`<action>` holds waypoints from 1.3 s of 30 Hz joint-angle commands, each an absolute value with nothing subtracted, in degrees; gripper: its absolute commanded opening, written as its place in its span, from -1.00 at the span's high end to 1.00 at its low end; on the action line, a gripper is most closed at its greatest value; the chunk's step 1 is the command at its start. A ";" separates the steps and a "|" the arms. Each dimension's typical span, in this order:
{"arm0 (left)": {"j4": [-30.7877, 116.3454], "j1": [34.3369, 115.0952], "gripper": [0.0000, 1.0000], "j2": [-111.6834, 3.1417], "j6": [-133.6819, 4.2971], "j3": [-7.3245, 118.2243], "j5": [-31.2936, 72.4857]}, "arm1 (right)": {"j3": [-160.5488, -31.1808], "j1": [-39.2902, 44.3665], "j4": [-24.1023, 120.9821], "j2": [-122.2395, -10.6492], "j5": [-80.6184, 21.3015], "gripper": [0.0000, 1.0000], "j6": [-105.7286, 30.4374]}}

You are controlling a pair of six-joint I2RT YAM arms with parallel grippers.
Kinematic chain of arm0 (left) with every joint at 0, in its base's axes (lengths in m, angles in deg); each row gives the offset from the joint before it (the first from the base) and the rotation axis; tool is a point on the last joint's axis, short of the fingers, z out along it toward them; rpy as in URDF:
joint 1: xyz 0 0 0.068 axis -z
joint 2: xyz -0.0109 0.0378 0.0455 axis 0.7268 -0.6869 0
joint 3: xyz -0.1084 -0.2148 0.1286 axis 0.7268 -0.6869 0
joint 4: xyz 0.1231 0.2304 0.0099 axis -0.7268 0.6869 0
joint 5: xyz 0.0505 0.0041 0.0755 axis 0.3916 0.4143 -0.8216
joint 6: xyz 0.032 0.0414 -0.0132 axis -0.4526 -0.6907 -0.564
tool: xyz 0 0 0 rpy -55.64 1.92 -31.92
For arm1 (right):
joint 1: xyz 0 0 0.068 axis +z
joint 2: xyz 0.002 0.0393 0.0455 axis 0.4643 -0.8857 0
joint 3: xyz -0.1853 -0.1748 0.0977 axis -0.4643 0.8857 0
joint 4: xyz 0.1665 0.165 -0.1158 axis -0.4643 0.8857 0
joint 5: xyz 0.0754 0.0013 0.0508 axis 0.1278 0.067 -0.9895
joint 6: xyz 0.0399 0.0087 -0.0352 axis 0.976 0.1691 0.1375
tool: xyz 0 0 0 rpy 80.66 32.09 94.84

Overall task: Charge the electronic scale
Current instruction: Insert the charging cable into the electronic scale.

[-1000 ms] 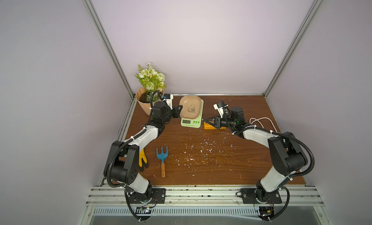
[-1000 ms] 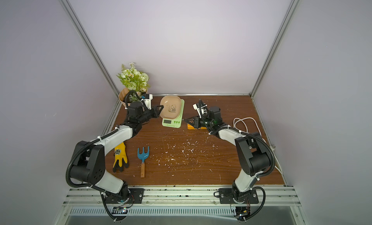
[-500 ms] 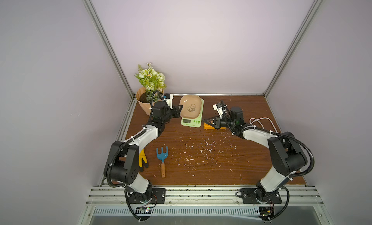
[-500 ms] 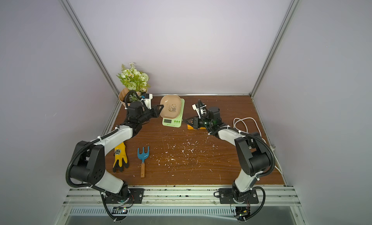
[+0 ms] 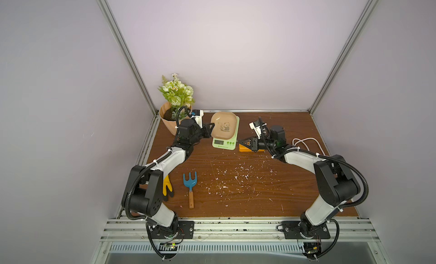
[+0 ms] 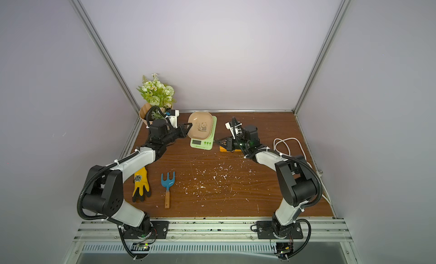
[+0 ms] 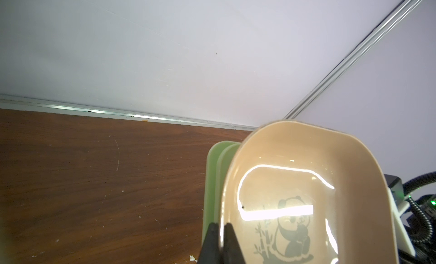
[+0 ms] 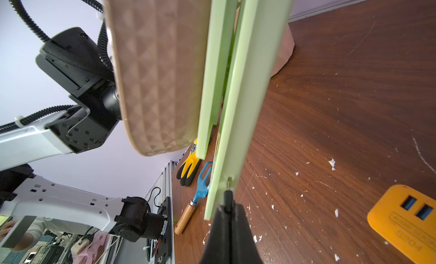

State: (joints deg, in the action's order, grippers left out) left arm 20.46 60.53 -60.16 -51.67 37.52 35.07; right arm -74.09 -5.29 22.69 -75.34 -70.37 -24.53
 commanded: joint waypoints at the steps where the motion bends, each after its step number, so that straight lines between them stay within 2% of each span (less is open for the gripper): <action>1: 14.74 61.60 1.00 -59.54 -49.84 39.38 38.09 | -74.87 -4.97 21.13 -72.67 -70.13 1.00 -23.70; 39: 12.42 62.80 1.00 -58.83 -49.11 38.65 37.49 | -74.28 -5.38 19.16 -73.29 -70.31 1.00 -19.28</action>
